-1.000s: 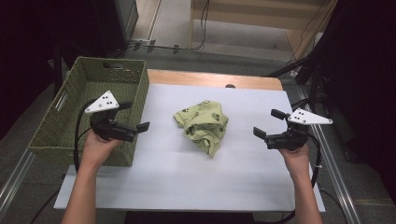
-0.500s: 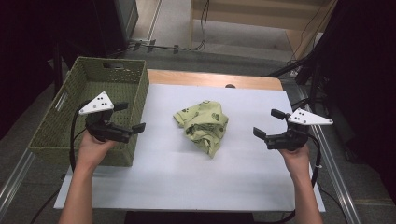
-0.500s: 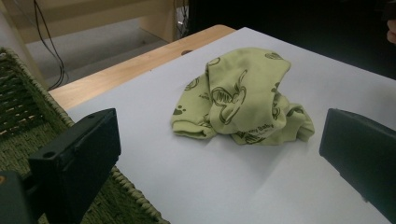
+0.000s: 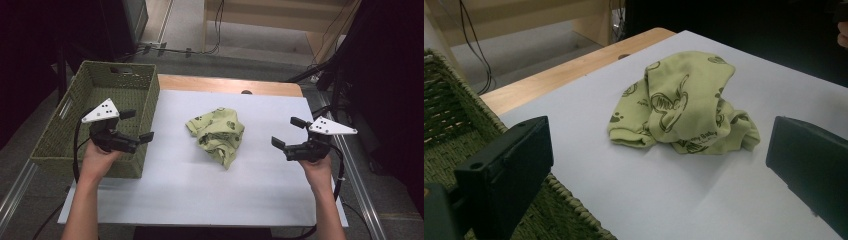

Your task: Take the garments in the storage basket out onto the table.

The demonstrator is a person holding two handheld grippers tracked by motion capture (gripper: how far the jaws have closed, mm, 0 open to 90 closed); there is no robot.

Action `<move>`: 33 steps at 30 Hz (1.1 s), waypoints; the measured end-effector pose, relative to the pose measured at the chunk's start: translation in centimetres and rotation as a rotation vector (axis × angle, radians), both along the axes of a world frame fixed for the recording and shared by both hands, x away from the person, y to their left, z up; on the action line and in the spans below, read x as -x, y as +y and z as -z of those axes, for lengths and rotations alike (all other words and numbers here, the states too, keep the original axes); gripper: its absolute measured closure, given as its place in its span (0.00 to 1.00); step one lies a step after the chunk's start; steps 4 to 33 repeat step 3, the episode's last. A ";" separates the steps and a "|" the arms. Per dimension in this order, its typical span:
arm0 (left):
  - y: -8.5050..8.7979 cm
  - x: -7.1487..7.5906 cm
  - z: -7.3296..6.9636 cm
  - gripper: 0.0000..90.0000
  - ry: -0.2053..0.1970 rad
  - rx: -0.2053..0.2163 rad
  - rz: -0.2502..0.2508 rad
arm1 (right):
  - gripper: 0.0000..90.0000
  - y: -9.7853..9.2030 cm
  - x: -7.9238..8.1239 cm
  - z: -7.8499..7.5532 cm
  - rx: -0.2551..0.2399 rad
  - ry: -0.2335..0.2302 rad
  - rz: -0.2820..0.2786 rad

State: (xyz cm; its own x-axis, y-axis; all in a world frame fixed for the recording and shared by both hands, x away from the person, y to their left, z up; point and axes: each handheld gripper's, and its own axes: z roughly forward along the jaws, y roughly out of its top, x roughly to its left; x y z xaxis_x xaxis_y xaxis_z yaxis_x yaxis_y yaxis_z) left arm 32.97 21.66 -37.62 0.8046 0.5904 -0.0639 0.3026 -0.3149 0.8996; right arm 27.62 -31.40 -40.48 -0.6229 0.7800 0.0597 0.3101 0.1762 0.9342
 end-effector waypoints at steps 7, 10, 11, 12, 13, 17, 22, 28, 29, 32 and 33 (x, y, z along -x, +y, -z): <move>0.0 -0.1 0.1 0.00 0.002 0.005 0.004 | 0.00 0.0 0.0 0.0 -0.002 -0.002 -0.001; 0.0 -0.1 0.1 0.00 0.002 0.005 0.004 | 0.00 0.0 0.0 0.0 -0.002 -0.002 -0.001; 0.0 -0.1 0.1 0.00 0.002 0.005 0.004 | 0.00 0.0 0.0 0.0 -0.002 -0.002 -0.001; 0.0 -0.1 0.1 0.00 0.002 0.005 0.004 | 0.00 0.0 0.0 0.0 -0.002 -0.002 -0.001; 0.0 -0.1 0.1 0.00 0.002 0.005 0.004 | 0.00 0.0 0.0 0.0 -0.002 -0.002 -0.001; 0.0 -0.1 0.1 0.00 0.002 0.005 0.004 | 0.00 0.0 0.0 0.0 -0.002 -0.002 -0.001; 0.0 -0.1 0.1 0.00 0.002 0.005 0.004 | 0.00 0.0 0.0 0.0 -0.002 -0.002 -0.001; 0.0 -0.1 0.1 0.00 0.002 0.005 0.004 | 0.00 0.0 0.0 0.0 -0.002 -0.002 -0.001; 0.0 -0.1 0.1 0.00 0.002 0.005 0.004 | 0.00 0.0 0.0 0.0 -0.002 -0.002 -0.001; 0.0 -0.1 0.1 0.00 0.002 0.005 0.004 | 0.00 0.0 0.0 0.0 -0.002 -0.002 -0.001; 0.0 -0.1 0.1 0.00 0.002 0.005 0.004 | 0.00 0.0 0.0 0.0 -0.002 -0.002 -0.001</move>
